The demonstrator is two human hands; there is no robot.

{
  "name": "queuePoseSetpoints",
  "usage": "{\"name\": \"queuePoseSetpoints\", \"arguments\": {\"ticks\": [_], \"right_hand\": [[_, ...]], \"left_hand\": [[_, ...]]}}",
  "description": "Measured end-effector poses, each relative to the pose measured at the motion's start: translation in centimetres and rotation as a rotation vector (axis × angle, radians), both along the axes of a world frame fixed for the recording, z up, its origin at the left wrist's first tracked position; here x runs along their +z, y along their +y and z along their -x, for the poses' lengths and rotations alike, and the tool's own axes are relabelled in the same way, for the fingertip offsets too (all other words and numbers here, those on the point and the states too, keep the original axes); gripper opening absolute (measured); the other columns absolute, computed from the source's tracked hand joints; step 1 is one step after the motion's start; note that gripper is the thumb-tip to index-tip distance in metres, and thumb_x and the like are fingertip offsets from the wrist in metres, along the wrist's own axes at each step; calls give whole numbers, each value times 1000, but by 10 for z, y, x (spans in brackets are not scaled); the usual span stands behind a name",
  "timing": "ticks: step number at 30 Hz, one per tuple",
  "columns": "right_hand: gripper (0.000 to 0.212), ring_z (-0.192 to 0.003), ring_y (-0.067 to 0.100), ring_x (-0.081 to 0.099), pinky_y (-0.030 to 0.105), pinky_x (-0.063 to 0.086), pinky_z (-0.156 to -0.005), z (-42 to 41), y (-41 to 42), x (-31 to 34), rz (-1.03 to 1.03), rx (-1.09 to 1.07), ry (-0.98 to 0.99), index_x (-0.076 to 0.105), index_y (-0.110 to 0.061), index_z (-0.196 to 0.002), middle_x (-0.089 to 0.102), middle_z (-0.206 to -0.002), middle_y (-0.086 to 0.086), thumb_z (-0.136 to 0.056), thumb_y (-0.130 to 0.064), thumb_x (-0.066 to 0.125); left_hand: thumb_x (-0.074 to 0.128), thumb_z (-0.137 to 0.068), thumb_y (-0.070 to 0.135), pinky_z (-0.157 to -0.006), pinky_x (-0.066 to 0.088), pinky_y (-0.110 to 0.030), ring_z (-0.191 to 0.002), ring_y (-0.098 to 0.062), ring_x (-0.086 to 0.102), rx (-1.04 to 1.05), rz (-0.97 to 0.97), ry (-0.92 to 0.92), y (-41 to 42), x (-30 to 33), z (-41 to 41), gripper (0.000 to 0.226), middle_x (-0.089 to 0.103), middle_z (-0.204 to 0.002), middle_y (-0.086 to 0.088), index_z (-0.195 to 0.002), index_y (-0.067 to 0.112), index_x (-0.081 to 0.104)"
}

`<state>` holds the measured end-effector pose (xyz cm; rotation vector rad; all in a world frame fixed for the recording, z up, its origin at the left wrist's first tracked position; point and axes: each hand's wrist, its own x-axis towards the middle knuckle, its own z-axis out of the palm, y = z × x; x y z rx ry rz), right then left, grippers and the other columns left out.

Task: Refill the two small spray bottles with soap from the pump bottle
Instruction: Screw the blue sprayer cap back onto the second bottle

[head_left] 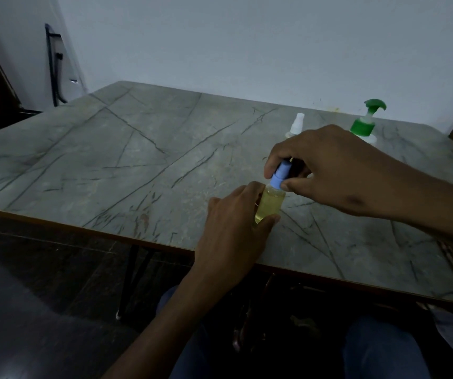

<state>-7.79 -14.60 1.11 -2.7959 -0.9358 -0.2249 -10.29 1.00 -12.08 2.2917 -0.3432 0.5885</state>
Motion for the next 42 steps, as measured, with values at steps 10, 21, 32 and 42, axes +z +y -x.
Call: {"name": "queuePoseSetpoints", "arguments": {"ticks": [10,21,32,42], "right_hand": [[45,-82,-1,68,24,53,-88,3,-2,15,36,21,63,68,-40,-127,70,-114,-17,-86,-27,81],[36,-95,3,68,30,59,-94,-10,-5,25,139,199,70,72,-30,-123,68,-118,-12,-88,-24,80],[12,-84,2,66,31,56,-83,-19,-2,15,85,156,-3,79,-30,-99,73,-98,-13,-87,-28,79],[49,-59,5,41,32,38,-65,-21,9,6,194,16,-156,41,-30,-65,47,-69,-7,-94,-65,58]], "left_hand": [[70,-90,39,-87,52,-45,-87,-10,62,-11,29,-2,0,2,0,28,66,-102,10,-113,25,60],[71,-89,41,-96,50,-44,-97,-11,62,30,22,106,-3,9,2,37,67,-114,7,-120,26,58],[68,-92,40,-93,51,-46,-94,-11,62,4,30,79,-1,6,0,32,66,-109,7,-120,26,60],[72,-89,38,-92,52,-46,-95,-10,64,5,46,39,-2,6,3,35,68,-108,10,-119,26,60]]}}
